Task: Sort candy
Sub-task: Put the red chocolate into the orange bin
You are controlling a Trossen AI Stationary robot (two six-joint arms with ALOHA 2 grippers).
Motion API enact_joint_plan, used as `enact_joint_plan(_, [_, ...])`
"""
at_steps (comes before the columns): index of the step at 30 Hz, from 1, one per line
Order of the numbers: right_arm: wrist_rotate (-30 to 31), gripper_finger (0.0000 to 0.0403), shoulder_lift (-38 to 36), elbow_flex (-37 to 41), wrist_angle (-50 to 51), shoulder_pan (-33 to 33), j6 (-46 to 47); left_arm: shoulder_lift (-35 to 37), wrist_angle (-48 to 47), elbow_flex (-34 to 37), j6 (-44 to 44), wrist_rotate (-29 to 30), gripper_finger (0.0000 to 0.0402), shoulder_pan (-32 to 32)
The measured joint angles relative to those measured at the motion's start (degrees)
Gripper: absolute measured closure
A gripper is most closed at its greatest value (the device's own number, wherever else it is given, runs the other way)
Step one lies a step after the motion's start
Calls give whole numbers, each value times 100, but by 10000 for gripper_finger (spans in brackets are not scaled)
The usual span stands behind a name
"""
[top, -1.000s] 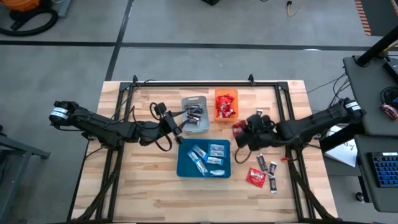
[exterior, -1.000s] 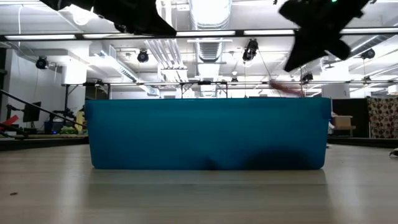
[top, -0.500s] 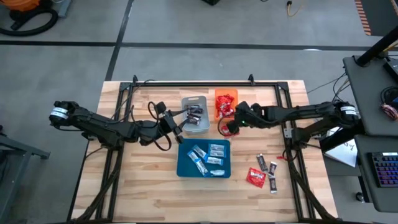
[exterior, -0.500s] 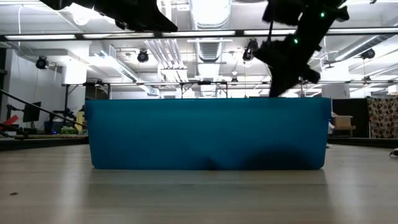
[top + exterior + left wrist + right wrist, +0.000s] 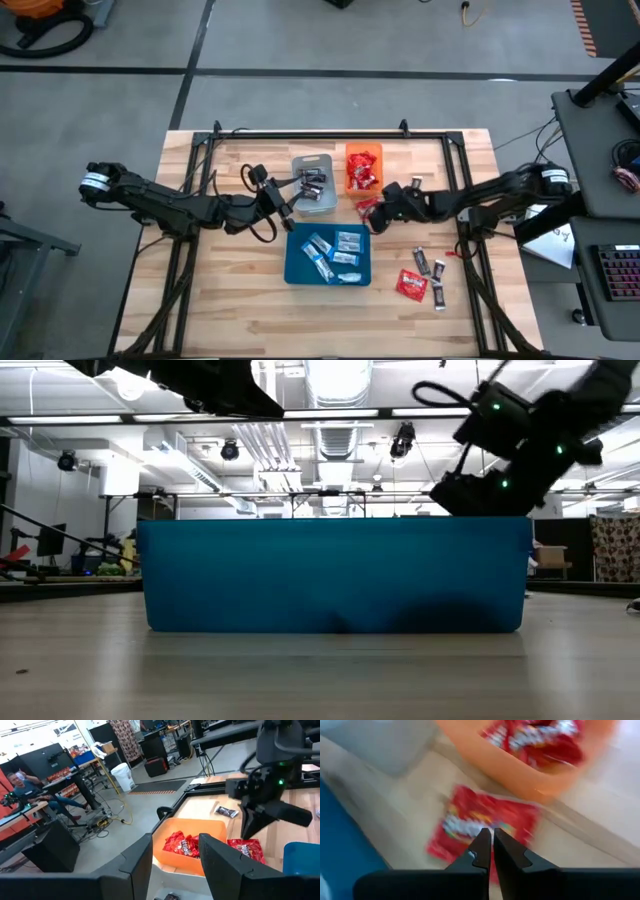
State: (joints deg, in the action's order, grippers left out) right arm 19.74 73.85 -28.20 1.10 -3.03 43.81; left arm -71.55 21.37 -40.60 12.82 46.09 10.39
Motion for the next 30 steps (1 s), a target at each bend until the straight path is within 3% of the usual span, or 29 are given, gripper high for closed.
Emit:
enact_joint_plan(4, [300,390,309,543,-1449,2,51,-11,6,0,4,2,258,0])
enact_joint_plan(12, [151,391,675,784,-1343,0,584,-15,18,0,9,4,258,0])
enact_joint_plan(15, [-132,391,392,670,-505,3,657,-15,24,0,16,4,258,0])
enact_joint_plan(25, [-606,391,-602,-689,3800,13,1165,274,-527,0,75,3,265,8])
enact_joint_plan(30, [-829,391,-625,-1259,4592,13,1327,483,-1145,2,256,-30,279,7])
